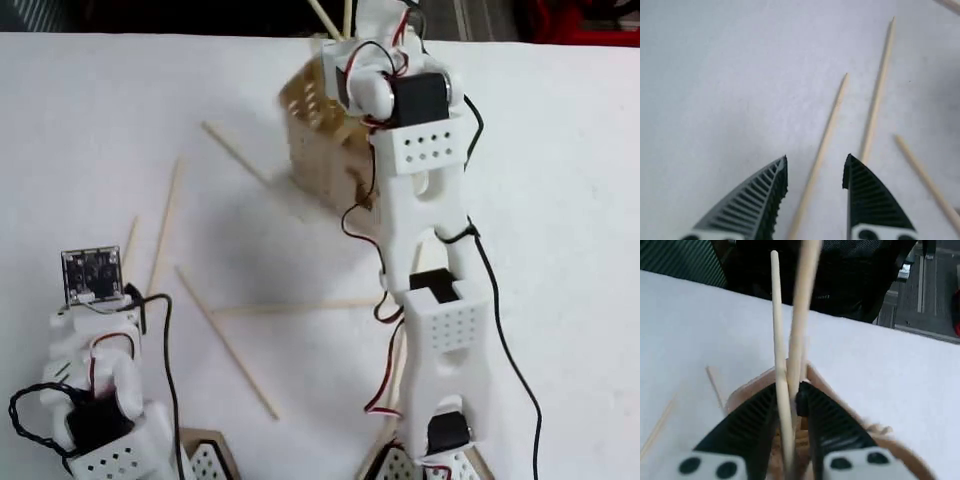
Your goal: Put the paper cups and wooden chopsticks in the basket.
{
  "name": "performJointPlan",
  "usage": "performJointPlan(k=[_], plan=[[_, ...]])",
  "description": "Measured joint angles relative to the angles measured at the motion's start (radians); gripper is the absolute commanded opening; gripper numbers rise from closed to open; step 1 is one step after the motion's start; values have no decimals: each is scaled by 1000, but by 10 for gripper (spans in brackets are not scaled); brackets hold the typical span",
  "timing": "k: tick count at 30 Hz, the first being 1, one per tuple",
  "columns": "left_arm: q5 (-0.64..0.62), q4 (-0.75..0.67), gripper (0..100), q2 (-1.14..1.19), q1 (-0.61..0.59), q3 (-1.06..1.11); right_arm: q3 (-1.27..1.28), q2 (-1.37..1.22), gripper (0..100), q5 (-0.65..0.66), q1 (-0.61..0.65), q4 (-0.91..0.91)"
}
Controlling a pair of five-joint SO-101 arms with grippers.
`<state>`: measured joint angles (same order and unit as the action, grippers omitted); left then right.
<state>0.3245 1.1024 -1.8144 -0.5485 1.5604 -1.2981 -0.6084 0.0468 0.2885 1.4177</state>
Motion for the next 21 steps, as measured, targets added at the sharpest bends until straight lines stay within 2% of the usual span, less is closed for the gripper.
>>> performJointPlan(k=[10,21], plan=[[0,0,192,0,0,0,0,0,18,3,-3,-34],[0,0,192,0,0,0,0,0,18,3,-3,161]])
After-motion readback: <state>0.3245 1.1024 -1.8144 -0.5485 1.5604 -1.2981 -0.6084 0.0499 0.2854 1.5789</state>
